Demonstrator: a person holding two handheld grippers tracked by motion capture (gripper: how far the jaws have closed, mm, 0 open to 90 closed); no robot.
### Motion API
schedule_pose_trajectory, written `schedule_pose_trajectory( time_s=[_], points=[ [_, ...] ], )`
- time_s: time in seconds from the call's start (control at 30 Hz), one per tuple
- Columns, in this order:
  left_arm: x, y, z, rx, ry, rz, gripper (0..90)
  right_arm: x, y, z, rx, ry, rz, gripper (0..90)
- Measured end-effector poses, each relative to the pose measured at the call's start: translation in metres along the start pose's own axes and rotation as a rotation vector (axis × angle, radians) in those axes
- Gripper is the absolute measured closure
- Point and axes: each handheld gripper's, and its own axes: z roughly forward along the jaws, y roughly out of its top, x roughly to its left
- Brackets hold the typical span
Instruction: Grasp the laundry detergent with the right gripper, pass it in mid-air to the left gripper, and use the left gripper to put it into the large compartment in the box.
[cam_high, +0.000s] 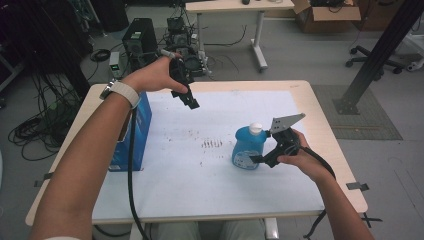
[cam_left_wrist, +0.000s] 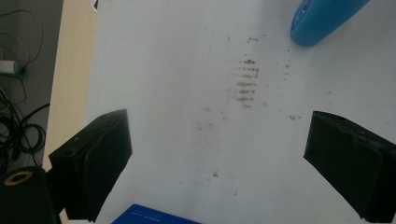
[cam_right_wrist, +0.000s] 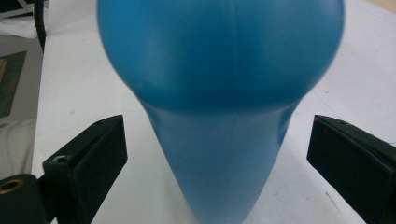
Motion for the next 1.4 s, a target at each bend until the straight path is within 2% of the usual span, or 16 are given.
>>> schedule_pose_trajectory(
  time_s=[0.6,0.93,1.4],
  points=[
    [0.000,-0.001,0.000,-0.003,0.002,-0.002,7.8,0.000,0.001,0.010,-0.022,-0.005,-0.008,6.3],
    [0.001,-0.002,0.000,-0.004,0.003,-0.005,7.8,-0.001,-0.003,0.012,-0.059,0.004,-0.001,13.1],
    [0.000,-0.002,0.001,-0.002,0.002,-0.008,7.9,0.001,-0.003,0.013,-0.064,0.011,-0.019,23.5]
  ],
)
